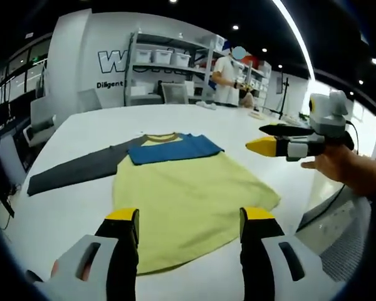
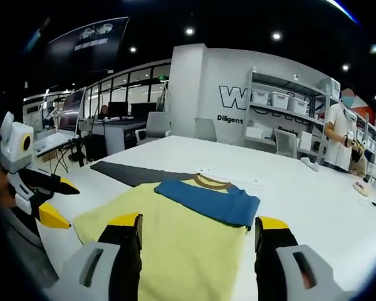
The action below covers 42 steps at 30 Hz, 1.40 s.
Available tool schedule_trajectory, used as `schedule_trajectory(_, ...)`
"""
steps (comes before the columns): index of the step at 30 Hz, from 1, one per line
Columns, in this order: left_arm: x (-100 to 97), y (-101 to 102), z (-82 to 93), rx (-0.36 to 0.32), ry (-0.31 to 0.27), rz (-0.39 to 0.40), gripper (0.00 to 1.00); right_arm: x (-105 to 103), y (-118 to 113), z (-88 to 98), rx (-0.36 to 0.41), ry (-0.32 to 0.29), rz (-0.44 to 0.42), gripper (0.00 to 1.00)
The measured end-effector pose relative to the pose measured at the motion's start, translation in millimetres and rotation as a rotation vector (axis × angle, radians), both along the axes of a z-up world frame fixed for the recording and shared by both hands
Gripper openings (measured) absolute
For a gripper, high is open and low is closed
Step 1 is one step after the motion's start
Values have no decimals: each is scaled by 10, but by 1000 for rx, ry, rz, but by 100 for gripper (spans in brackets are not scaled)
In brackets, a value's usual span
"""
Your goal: Fold the garment on the visible template until the final outline fits inside the template.
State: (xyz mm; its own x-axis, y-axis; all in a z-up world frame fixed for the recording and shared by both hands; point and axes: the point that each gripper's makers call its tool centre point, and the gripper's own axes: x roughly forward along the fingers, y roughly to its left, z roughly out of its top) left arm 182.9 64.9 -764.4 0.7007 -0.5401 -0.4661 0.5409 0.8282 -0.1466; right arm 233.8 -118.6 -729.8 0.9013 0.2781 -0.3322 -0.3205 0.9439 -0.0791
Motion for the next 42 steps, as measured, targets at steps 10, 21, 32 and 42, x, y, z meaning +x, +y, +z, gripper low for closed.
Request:
schedule_trajectory(10, 120, 239, 138, -22, -20, 79, 60, -13, -10, 56, 15, -17, 4, 69)
schedule_trajectory(21, 299, 585, 170, -1, -49, 157, 59, -32, 0, 97, 22, -28, 7, 68)
schedule_trajectory(32, 842, 1365, 85, 69, -63, 323, 59, -41, 19, 81, 19, -21, 18, 68)
schedule_trajectory(42, 1205, 1833, -3, 107, -90, 433, 53, -47, 42, 41, 11, -9, 25, 67)
